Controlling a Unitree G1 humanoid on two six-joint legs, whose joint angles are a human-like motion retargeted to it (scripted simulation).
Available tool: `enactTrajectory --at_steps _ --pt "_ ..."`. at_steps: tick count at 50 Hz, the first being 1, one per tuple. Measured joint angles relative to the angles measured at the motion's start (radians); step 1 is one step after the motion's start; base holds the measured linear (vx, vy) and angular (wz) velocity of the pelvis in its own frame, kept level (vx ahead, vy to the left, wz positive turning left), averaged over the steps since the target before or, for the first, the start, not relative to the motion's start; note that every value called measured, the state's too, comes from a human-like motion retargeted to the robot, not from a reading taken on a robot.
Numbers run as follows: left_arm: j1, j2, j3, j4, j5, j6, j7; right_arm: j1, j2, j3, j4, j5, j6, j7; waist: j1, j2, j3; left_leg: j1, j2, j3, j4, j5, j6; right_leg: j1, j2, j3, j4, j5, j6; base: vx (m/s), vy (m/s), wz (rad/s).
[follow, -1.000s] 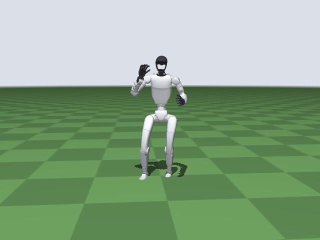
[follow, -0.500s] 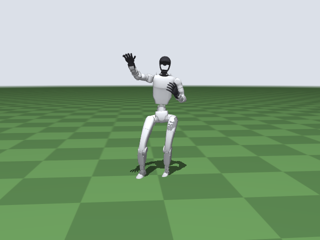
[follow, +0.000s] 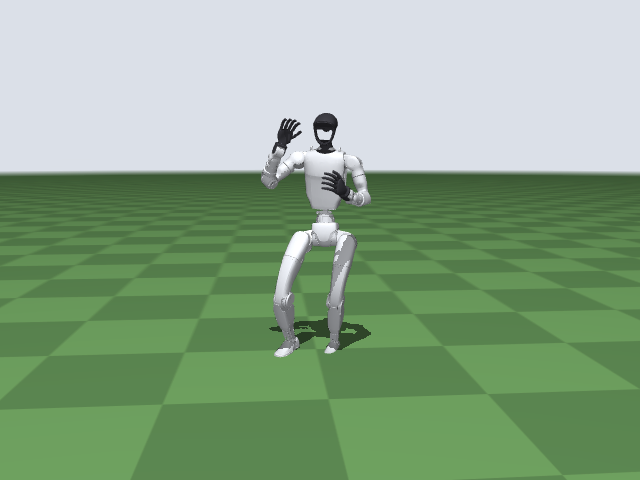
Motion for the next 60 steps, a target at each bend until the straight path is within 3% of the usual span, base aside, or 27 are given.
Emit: enactTrajectory --at_steps 10,15,18,20,22,24,27,30,36,40,47,52,56,60 --pt "-0.018 -0.029 -0.02 -0.011 0.065 0.017 -0.023 -0.037 -0.009 0.064 0.006 0.056 -0.004 0.075 0.02 0.021 0.004 -0.031 0.008 -0.102 0.09 -0.039 -0.005 -0.091 0.08 0.046 -0.016 -0.007 0.012 0.06 -0.03 0.44" --pt "-0.022 0.021 -0.034 -0.027 0.095 0.026 -0.036 -0.114 -0.145 0.116 0.096 0.045 0.047 0.103 0.086 0.015 0.001 -0.024 0.012 -0.176 0.104 -0.048 -0.017 -0.08 0.1 0.069 -0.075 0.026 0.045 0.13 -0.12 0.6" --pt "-0.031 0.06 -0.063 -0.024 0.074 0.032 -0.045 -0.283 -0.297 0.235 0.405 0.066 0.12 0.092 0.168 0.004 -0.009 -0.022 0.017 -0.217 0.104 -0.018 -0.04 -0.056 0.104 0.068 -0.124 0.037 0.05 0.15 -0.17 0.49" --pt "-0.046 0.082 -0.1 -0.019 0.033 0.039 -0.056 -0.486 -0.384 0.408 0.825 0.15 0.17 0.106 0.239 -0.011 -0.023 -0.031 0.013 -0.262 0.093 0.04 -0.07 -0.042 0.103 0.059 -0.156 0.037 0.043 0.16 -0.2 0.35" --pt "-0.065 0.083 -0.141 -0.01 -0.029 0.047 -0.077 -0.768 -0.383 0.656 1.346 0.295 0.198 0.188 0.301 -0.027 -0.041 -0.039 0.004 -0.301 0.075 0.094 -0.108 -0.037 0.099 0.049 -0.183 0.035 0.033 0.16 -0.21 0.25" --pt "-0.084 0.066 -0.166 -0.006 -0.082 0.056 -0.105 -0.969 -0.348 0.831 1.702 0.402 0.216 0.289 0.346 -0.03 -0.052 -0.045 0.001 -0.333 0.072 0.135 -0.149 -0.029 0.099 0.032 -0.206 0.031 0.023 0.15 -0.21 0.14" --pt "-0.085 0.031 -0.152 -0.016 -0.097 0.064 -0.123 -1.068 -0.317 0.927 1.844 0.475 0.212 0.352 0.374 -0.012 -0.054 -0.053 0.011 -0.351 0.112 0.162 -0.19 -0.007 0.111 0.005 -0.22 0.014 0.007 0.12 -0.19 0.13" --pt "-0.043 0.004 -0.077 -0.031 -0.045 0.067 -0.116 -0.952 -0.327 0.846 1.577 0.486 0.169 0.292 0.341 0.027 -0.048 -0.063 0.055 -0.335 0.19 0.157 -0.2 0.037 0.149 -0.027 -0.237 -0.007 -0.011 0.09 -0.16 0.13" --pt "0.069 0.004 0.085 -0.024 0.15 0.07 -0.068 -0.352 -0.292 0.378 0.525 0.32 0.055 0.204 0.233 0.091 -0.006 -0.059 0.144 -0.292 0.339 0.19 -0.237 0.138 0.233 -0.067 -0.275 -0.016 -0.035 0.05 -0.12 -0.04" --pt "0.105 0.025 0.146 -0.01 0.25 0.067 -0.025 -0.045 -0.189 0.155 0.123 0.285 -0.001 0.23 0.188 0.105 0.02 -0.061 0.178 -0.279 0.402 0.204 -0.265 0.166 0.272 -0.068 -0.293 -0.012 -0.041 0.01 -0.09 -0.17" --pt "0.114 0.037 0.207 -0.001 0.353 0.046 0.079 0.174 -0.081 -0.01 -0.043 0.287 -0.031 0.19 0.146 0.126 0.046 -0.072 0.198 -0.284 0.501 0.227 -0.299 0.184 0.323 -0.057 -0.306 0.014 -0.048 -0.09 -0.03 -0.18" --pt "0.142 0.039 0.27 -0.055 0.367 0.023 0.114 0.239 0.0 -0.073 -0.071 0.306 -0.037 0.165 0.132 0.14 0.043 -0.058 0.197 -0.288 0.507 0.194 -0.286 0.176 0.35 -0.042 -0.35 0.082 -0.043 -0.21 0.05 -0.2" --pt "0.146 0.028 0.265 -0.092 0.332 0.013 0.101 0.267 0.095 -0.062 -0.067 0.351 -0.044 0.162 0.108 0.142 0.032 -0.044 0.186 -0.28 0.427 0.151 -0.249 0.137 0.362 -0.017 -0.394 0.173 -0.017 -0.29 0.13 -0.23" --pt "0.102 0.008 0.225 -0.143 0.275 0.004 0.113 0.281 0.177 -0.02 -0.041 0.403 -0.051 0.16 0.068 0.121 0.041 -0.072 0.181 -0.215 0.33 0.041 -0.164 0.033 0.36 0.038 -0.374 0.215 0.045 -0.35 0.17 -0.14"
